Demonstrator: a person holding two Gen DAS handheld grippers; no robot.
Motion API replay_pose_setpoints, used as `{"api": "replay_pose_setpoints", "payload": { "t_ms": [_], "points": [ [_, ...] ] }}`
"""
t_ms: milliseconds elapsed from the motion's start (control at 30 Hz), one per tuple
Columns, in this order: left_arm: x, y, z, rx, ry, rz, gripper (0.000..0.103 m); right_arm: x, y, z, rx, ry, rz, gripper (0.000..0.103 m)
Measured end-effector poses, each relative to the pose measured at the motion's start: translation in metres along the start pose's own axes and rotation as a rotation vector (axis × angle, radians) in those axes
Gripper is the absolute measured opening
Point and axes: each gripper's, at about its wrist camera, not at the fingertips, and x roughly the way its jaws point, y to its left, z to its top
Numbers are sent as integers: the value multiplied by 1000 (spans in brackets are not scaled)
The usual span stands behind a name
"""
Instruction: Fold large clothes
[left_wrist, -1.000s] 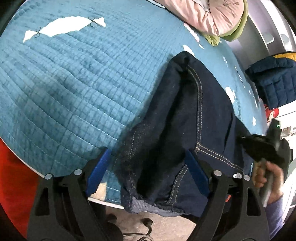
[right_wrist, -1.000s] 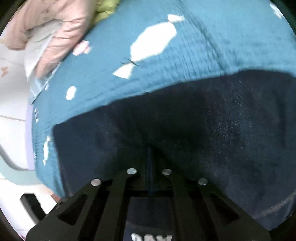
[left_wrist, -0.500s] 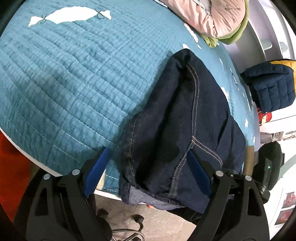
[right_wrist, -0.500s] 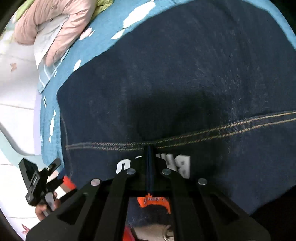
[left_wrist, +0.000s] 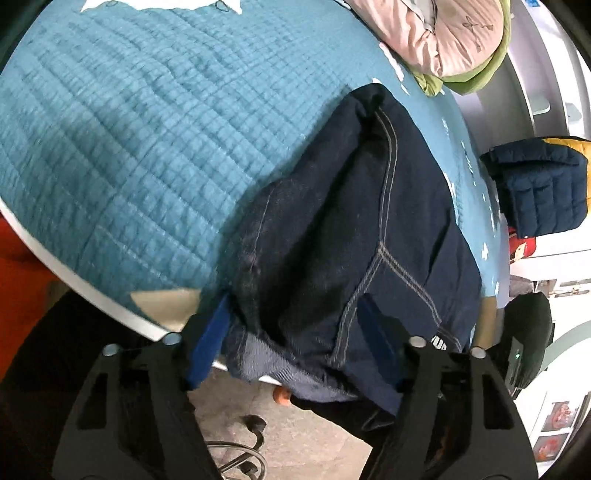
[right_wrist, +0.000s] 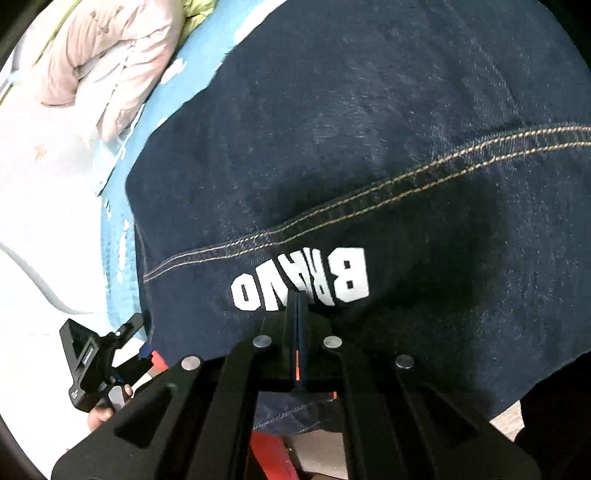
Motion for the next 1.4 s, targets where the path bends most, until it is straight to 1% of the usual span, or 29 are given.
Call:
{"api": "replay_pose_setpoints", "payload": {
  "t_ms": [33, 67, 133, 167, 233, 333, 367, 400, 433, 467, 500, 533, 633, 733, 800, 833, 933, 1000, 1133, 1233, 1400],
  "points": [
    [1, 1, -3, 1, 11, -7, 59, -2, 3, -1, -21, -7, -11, 1],
    [2, 5, -7, -9, 27, -24, 51, -6, 6, -4, -39, -14, -18, 3],
    [2, 8, -13, -19, 20, -44, 36, -12, 15, -11, -96, -47, -45, 6],
    [1, 8, -14, -18, 16, -47, 32, -15, 23, -17, -148, -75, -59, 6],
    [0, 4, -16, -9, 8, -52, 26, -17, 38, -28, -236, -118, -88, 6],
    [-7, -5, -18, 17, -15, -65, 23, -19, 62, -56, -400, -204, -138, 9],
    [-12, -9, -18, 29, -22, -74, 22, -20, 65, -64, -434, -226, -149, 15],
    [-14, -13, -18, 38, -23, -82, 22, -19, 75, -75, -490, -256, -158, 25],
    [-17, -17, -18, 50, -23, -91, 22, -18, 79, -80, -525, -270, -164, 33],
    [-19, -19, -18, 57, -24, -95, 22, -16, 87, -90, -574, -299, -176, 44],
    [-22, -22, -17, 67, -23, -105, 21, -12, 95, -99, -625, -323, -183, 47],
    [-23, -26, -16, 74, -23, -111, 21, -8, 101, -107, -665, -339, -182, 48],
    [-33, -40, -17, 111, -26, -139, 22, 10, 118, -126, -760, -350, -157, 54],
    [-38, -53, -14, 129, -22, -161, 22, 23, 127, -139, -817, -352, -119, 57],
    [-42, -60, -12, 151, -19, -171, 22, 29, 135, -145, -846, -380, -127, 63],
    [-43, -59, -10, 157, -14, -173, 22, 33, 139, -147, -862, -391, -95, 64],
    [-39, -64, -5, 176, 7, -171, 22, 44, 149, -146, -879, -392, -85, 65],
    [-37, -65, -4, 172, 13, -182, 22, 49, 154, -143, -889, -393, -79, 66],
    [-37, -67, -1, 176, 23, -202, 22, 62, 163, -141, -934, -378, -93, 66],
    [-36, -70, 0, 187, 31, -203, 22, 66, 168, -144, -959, -383, -95, 66],
    [-35, -72, 3, 195, 38, -205, 22, 74, 174, -139, -960, -412, -138, 66]
  ]
}}
